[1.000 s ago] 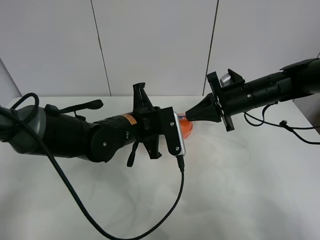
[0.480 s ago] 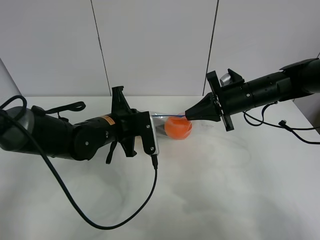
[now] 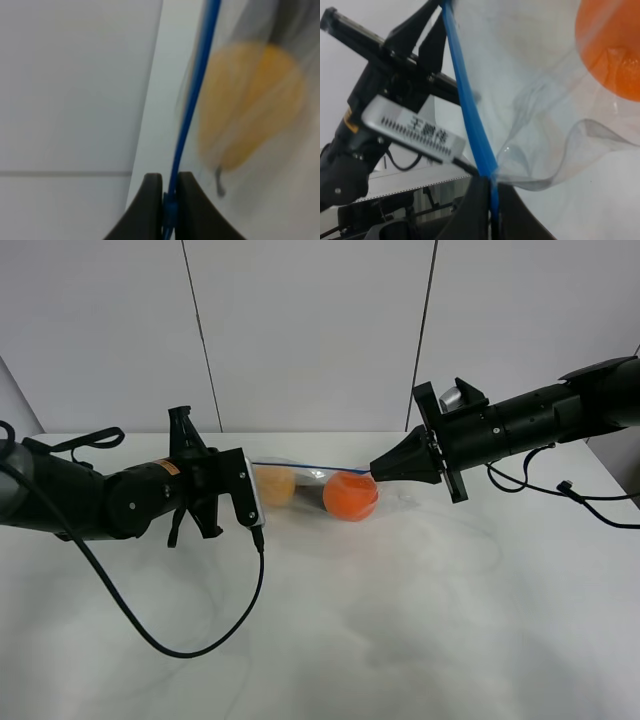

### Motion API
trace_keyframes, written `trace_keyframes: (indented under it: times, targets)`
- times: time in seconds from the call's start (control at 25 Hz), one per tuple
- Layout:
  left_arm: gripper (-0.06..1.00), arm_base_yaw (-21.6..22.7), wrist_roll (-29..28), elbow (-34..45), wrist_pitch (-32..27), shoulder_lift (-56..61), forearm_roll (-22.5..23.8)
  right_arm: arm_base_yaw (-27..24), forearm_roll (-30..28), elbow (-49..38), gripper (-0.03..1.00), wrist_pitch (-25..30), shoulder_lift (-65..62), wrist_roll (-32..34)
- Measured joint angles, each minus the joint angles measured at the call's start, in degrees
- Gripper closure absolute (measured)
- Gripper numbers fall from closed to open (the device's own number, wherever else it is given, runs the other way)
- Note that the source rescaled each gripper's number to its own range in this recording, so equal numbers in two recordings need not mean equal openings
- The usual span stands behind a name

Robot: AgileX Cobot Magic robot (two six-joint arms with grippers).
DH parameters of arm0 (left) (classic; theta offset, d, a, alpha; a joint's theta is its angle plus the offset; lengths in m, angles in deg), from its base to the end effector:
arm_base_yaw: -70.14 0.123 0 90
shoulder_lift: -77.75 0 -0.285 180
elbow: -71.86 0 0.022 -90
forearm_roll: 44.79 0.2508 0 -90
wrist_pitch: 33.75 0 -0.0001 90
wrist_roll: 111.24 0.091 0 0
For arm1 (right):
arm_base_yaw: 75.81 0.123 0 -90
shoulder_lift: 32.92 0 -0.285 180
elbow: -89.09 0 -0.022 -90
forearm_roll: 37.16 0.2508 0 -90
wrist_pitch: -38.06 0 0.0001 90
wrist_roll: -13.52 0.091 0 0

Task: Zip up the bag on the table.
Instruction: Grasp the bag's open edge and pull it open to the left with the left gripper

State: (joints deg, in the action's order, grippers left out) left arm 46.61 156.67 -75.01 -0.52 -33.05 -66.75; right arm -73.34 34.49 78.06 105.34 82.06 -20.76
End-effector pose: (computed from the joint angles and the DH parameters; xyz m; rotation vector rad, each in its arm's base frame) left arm 0.3273 -0.1222 0.1653 1.3695 1.4970 0.7173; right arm 0.3452 0.0947 0.2097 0.0564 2.6038 1.5727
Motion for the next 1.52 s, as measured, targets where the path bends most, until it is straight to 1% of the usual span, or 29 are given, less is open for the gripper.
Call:
trace_keyframes:
  times: [0.2, 0.36, 0.48, 0.6, 0.84, 0.96, 1.0, 1.08, 1.12, 1.2, 1.24, 1.28, 1.32, 1.36, 1.44, 1.52]
  targets:
    - [0.94, 4.82, -0.78, 0.13, -0.49, 0.00, 0.42, 0.00, -0.04, 0.00, 0.97, 0.06, 0.00, 0.00]
    - [0.94, 7.11, -1.23, 0.13, -1.52, 0.00, 1.97, 0.00, -0.11, 0.00, 0.97, 0.06, 0.00, 0.04]
    - [0.94, 8.50, -3.06, 0.13, -2.84, 0.00, 3.23, 0.00, -0.55, 0.00, 0.97, 0.12, 0.00, 0.04]
    - [0.94, 9.00, -4.57, 0.19, -3.10, 0.00, 4.58, 0.00, -0.62, 0.00, 0.97, 0.17, 0.00, 0.04]
    - [0.94, 9.13, -5.36, 0.19, -3.17, 0.00, 5.18, 0.00, -0.45, 0.00, 0.97, 0.17, 0.00, 0.04]
    - [0.93, 9.32, -8.80, 0.19, -3.17, 0.00, 7.29, 0.00, -0.67, 0.00, 0.97, 0.17, 0.00, 0.04]
    - [0.90, 9.50, -10.87, 0.19, -3.17, 0.00, 8.32, 0.00, -0.67, 0.00, 0.97, 0.17, 0.00, 0.04]
    - [0.77, 9.89, -14.68, 0.19, -3.12, 0.00, 8.99, 0.00, -1.28, 0.00, 0.97, 0.45, 0.00, 0.04]
    - [0.65, 10.09, -15.99, 0.19, -3.12, 0.00, 9.26, 0.00, -1.29, 0.00, 0.97, 0.45, 0.00, 0.04]
    - [0.34, 10.59, -18.87, 0.19, -3.06, 0.00, 9.74, 0.00, -1.40, 0.00, 0.97, 0.45, 0.00, 0.04]
    - [0.22, 11.13, -20.65, 0.19, -3.06, 0.00, 10.08, 0.00, -1.45, 0.00, 0.97, 0.45, 0.00, 0.04]
    - [0.12, 11.82, -22.21, 0.19, -2.98, 0.00, 10.25, 0.00, -1.53, 0.00, 0.97, 0.45, 0.00, 0.04]
    - [0.05, 12.95, -23.92, 0.19, -2.86, 0.00, 10.32, 0.00, -1.57, 0.00, 0.97, 0.49, 0.00, 0.04]
    - [0.02, 14.32, -25.32, 0.19, -2.79, 0.00, 10.32, 0.00, -1.57, 0.00, 0.97, 0.49, 0.00, 0.04]
    - [-0.02, 16.84, -27.49, 0.19, -2.50, 0.00, 10.32, 0.00, -1.57, 0.00, 0.97, 0.62, 0.00, 0.04]
    - [-0.04, 19.10, -31.35, 0.19, -1.81, 0.00, 10.25, 0.00, -1.57, 0.00, 0.97, 0.70, 0.00, 0.04]
